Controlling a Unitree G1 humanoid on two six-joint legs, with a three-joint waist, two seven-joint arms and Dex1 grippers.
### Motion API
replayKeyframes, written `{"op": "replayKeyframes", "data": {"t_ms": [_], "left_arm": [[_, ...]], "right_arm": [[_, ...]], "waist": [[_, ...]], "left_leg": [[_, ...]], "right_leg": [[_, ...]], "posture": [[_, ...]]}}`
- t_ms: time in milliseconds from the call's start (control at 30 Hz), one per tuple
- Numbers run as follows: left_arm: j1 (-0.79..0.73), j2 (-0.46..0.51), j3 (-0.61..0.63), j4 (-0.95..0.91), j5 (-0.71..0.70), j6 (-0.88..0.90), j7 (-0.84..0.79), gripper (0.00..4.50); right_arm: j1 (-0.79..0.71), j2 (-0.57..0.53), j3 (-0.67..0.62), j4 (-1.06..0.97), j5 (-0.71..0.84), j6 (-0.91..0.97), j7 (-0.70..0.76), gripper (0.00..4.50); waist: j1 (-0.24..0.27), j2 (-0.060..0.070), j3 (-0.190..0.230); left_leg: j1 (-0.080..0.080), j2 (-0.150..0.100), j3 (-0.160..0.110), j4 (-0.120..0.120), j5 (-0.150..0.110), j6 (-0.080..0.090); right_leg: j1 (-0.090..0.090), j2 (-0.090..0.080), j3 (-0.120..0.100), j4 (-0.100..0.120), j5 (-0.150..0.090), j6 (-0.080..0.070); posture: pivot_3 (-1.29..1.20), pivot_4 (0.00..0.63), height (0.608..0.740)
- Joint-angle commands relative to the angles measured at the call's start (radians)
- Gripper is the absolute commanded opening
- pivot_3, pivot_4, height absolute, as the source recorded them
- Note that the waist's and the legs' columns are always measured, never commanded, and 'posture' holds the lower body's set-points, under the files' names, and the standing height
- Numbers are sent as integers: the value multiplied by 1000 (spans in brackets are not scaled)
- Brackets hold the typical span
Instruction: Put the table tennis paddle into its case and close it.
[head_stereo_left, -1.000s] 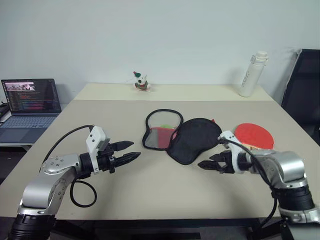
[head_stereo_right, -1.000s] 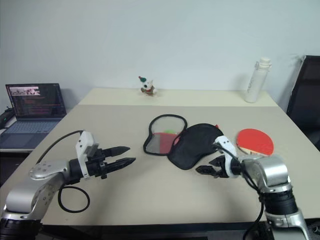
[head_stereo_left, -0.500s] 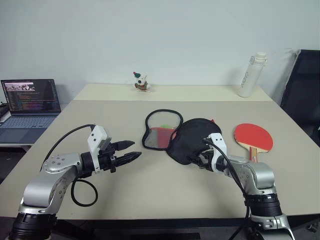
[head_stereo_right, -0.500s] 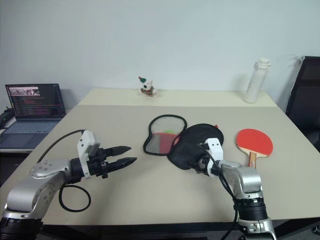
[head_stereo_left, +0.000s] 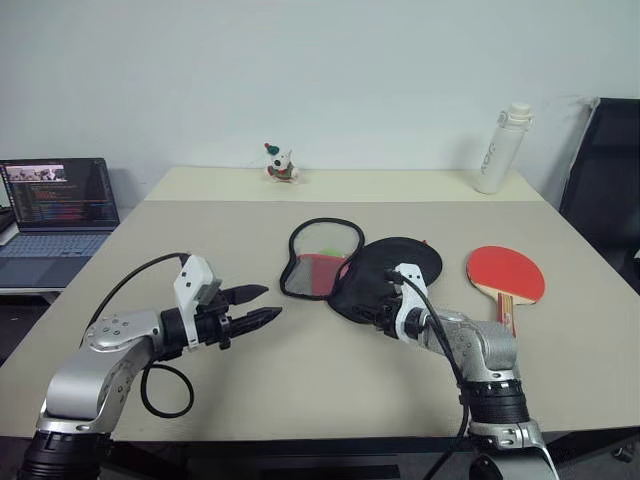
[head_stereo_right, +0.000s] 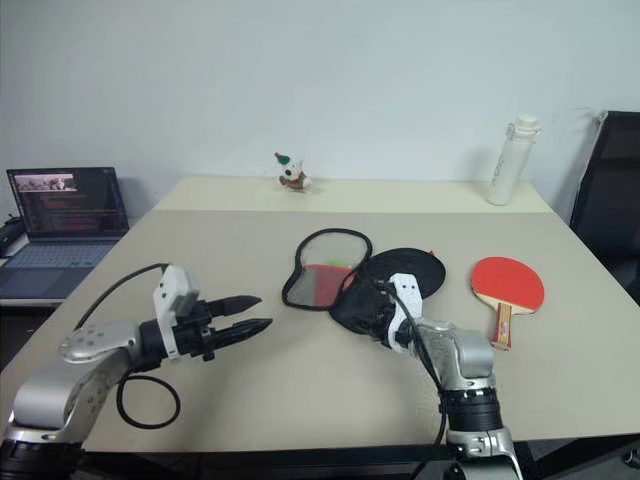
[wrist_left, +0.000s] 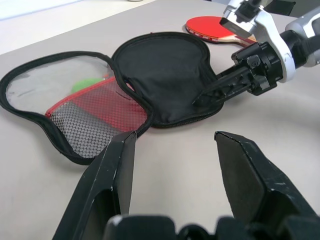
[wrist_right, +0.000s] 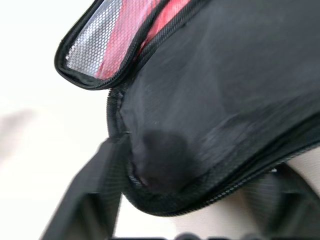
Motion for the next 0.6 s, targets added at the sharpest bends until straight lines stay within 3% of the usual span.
{"op": "replayKeyframes", "data": {"t_ms": [33,133,200,433,600], "left_arm": [[4,7,22,-18,-4,-24,-2,2724],[2,5,18,-22,-5,-22,4,2724],[-1,5,14,-26,-6,-18,6,2724],[-11,4,-1,-39,-6,-8,8,2724],[-5,-6,-14,-63,-6,-1,23,2724]], "right_arm": [[-36,16,-58,-11,62,63,-12,1616],[-60,0,-77,21,67,64,-19,653],[-99,-66,-69,78,78,80,29,28],[-227,-331,83,303,72,35,274,28],[-321,-508,284,485,11,-80,546,28]], "waist": [[0,0,0],[0,0,0],[0,0,0],[1,0,0],[2,0,0]], "left_leg": [[0,0,0,0,0,0],[0,0,0,0,0,1],[0,0,0,0,0,1],[0,0,1,-1,-1,1],[0,-1,1,0,-1,2]], "right_leg": [[0,0,0,0,0,0],[0,0,0,0,0,0],[0,0,0,0,0,0],[-1,0,1,-1,0,0],[-1,0,1,-1,0,0]], "posture": [[0,150,740],[0,150,740],[0,150,740],[0,150,740],[0,150,740]]}}
